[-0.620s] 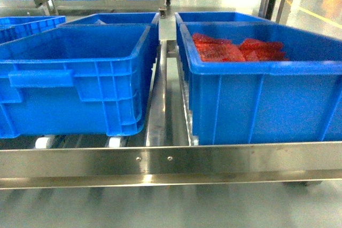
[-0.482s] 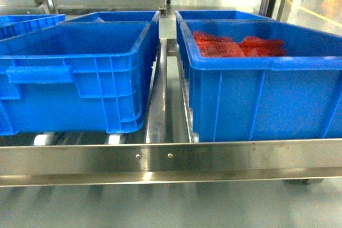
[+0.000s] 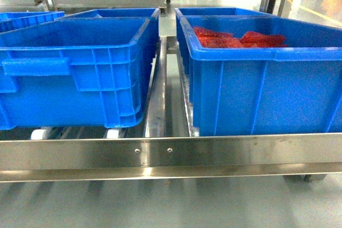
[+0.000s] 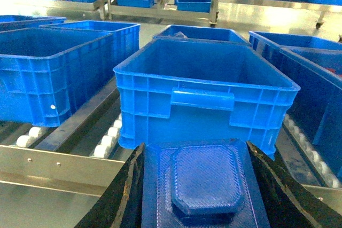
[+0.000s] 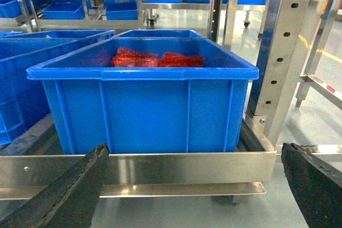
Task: Pick blue part to blue bin on bottom shelf
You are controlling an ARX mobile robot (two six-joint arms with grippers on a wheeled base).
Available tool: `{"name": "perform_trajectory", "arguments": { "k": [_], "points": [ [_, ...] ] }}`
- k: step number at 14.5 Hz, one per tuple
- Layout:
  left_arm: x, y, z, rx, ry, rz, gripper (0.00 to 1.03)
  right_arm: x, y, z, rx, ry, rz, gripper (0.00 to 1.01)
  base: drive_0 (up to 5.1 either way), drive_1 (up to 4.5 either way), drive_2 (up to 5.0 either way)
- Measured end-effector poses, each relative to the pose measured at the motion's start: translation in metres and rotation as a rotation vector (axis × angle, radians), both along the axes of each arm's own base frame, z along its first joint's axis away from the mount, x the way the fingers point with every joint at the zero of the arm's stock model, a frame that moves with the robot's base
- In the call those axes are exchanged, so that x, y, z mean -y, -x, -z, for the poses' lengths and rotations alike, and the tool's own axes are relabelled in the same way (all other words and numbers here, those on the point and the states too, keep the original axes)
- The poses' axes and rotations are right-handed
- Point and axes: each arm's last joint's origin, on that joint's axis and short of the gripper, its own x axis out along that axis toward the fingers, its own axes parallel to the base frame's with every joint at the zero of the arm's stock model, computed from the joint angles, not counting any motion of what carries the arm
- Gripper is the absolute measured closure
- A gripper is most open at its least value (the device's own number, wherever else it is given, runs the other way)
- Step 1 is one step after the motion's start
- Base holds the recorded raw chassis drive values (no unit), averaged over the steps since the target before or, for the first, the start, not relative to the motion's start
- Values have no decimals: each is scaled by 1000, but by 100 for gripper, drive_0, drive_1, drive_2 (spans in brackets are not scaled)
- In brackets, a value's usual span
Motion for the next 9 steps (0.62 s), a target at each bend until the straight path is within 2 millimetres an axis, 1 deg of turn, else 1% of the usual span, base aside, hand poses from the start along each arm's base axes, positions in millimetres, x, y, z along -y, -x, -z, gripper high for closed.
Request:
{"name": "perform_trajectory", "arguments": {
  "k": [9],
  "points": [
    [0, 0, 0, 2, 1, 0, 59, 0, 0, 0, -1, 0, 0, 3, 0, 0, 0]
  ]
}}
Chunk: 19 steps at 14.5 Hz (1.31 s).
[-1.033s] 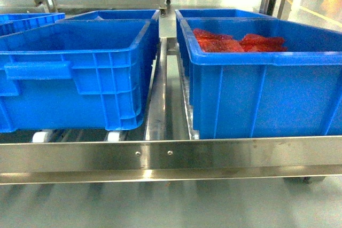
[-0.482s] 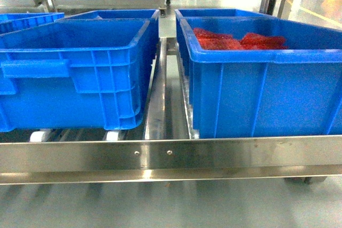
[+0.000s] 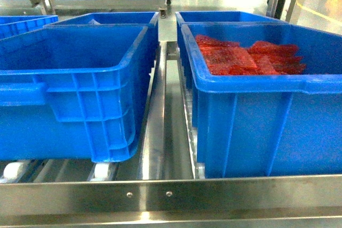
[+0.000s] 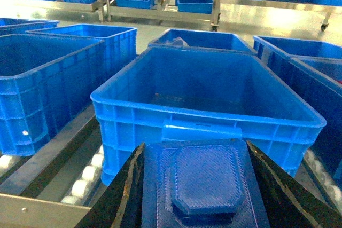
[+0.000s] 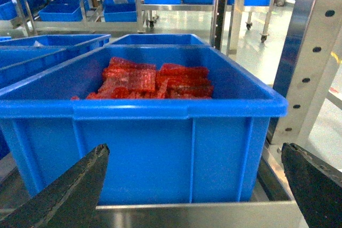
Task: Pick blue part to blue bin on bottom shelf
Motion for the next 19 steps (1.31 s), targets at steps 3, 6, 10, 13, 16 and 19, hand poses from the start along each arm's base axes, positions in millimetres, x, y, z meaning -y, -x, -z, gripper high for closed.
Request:
{"name": "perform_trajectory", "arguments": {
  "k": [3, 6, 10, 13, 16, 19],
  "points": [
    [0, 0, 0, -3, -2, 0, 59, 0, 0, 0, 2, 0, 0, 3, 0, 0, 0],
    [0, 0, 0, 0, 0, 0, 59, 0, 0, 0, 1, 0, 0, 3, 0, 0, 0],
    [0, 0, 0, -1, 0, 0, 59, 0, 0, 0, 2, 0, -1, 3, 0, 0, 0],
    [0, -1, 1, -13, -6, 1, 59, 0, 0, 0, -3, 0, 0, 3, 0, 0, 0],
    [0, 0, 1, -5, -3, 0, 59, 0, 0, 0, 2, 0, 0, 3, 0, 0, 0],
    [0, 0, 0, -4, -2, 0, 59, 0, 0, 0, 2, 0, 0, 3, 0, 0, 0]
  ]
}}
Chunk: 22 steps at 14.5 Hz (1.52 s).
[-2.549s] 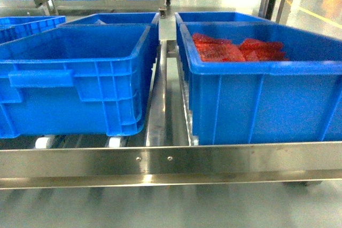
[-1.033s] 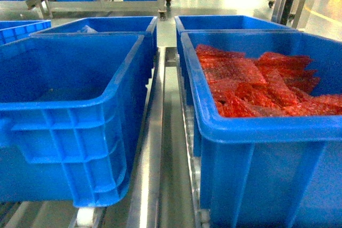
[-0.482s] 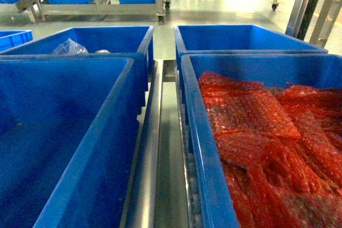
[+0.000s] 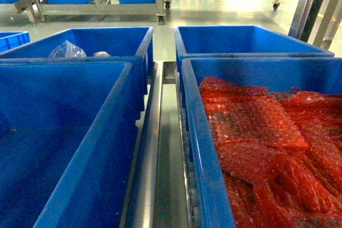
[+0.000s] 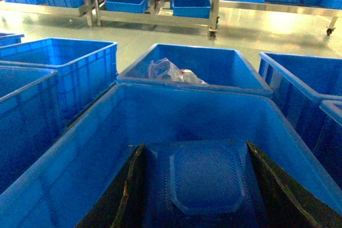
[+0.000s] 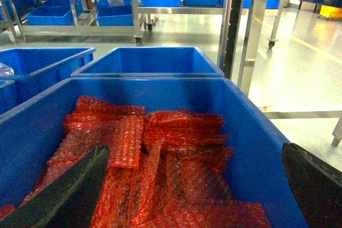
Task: Pick blue part to blue bin on bottom shelf
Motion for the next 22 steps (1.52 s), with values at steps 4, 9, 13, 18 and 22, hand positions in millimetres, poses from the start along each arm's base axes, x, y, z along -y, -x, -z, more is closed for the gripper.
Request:
{"name": "perform_trajectory", "arguments": {
  "k": [4, 9, 13, 18, 22],
  "points": [
    [0, 0, 0, -1, 0, 0, 59, 0, 0, 0, 0, 0, 0, 3, 0, 0, 0],
    [0, 0, 0, -1, -1, 0, 59, 0, 0, 0, 0, 0, 0, 3, 0, 0, 0],
    [0, 0, 0, -1, 0, 0, 59, 0, 0, 0, 0, 0, 0, 3, 0, 0, 0],
    [0, 0, 0, -1, 0, 0, 59, 0, 0, 0, 0, 0, 0, 3, 0, 0, 0],
    [0, 0, 0, -1, 0, 0, 59, 0, 0, 0, 0, 0, 0, 3, 0, 0, 0]
  ]
}}
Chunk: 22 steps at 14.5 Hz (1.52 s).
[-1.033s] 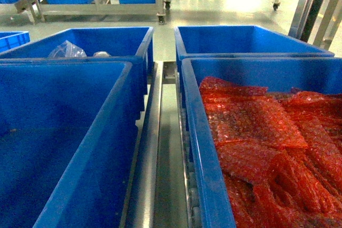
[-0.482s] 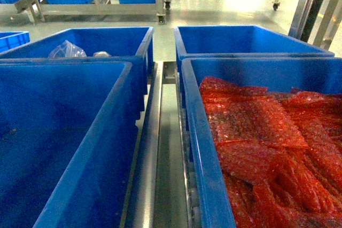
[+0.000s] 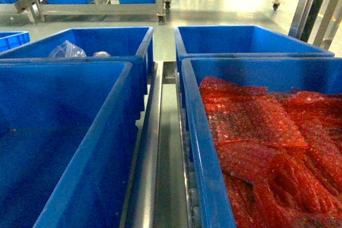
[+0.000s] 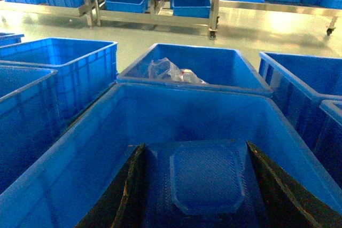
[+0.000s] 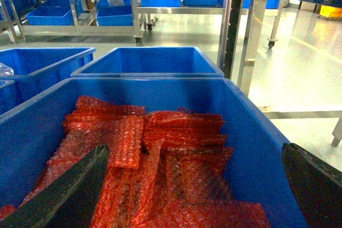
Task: Pick blue part to blue bin on bottom shelf
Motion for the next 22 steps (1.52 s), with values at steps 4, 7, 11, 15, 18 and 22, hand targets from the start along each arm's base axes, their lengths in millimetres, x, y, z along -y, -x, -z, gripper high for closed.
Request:
{"name": "perform_trajectory", "arguments": {
  "k": [4, 7, 11, 15, 18, 22],
  "points": [
    [0, 0, 0, 0, 0, 0, 59, 0, 0, 0, 0, 0, 0, 3, 0, 0, 0],
    [0, 0, 0, 0, 0, 0, 59, 0, 0, 0, 0, 0, 0, 3, 0, 0, 0],
    [0, 0, 0, 0, 0, 0, 59, 0, 0, 0, 0, 0, 0, 3, 0, 0, 0],
    [0, 0, 0, 0, 0, 0, 59, 0, 0, 0, 0, 0, 0, 3, 0, 0, 0],
    [0, 0, 0, 0, 0, 0, 59, 0, 0, 0, 0, 0, 0, 3, 0, 0, 0],
    [9, -17, -9, -75, -37, 128, 59, 0, 0, 0, 0, 0, 0, 3, 0, 0, 0]
  ]
}}
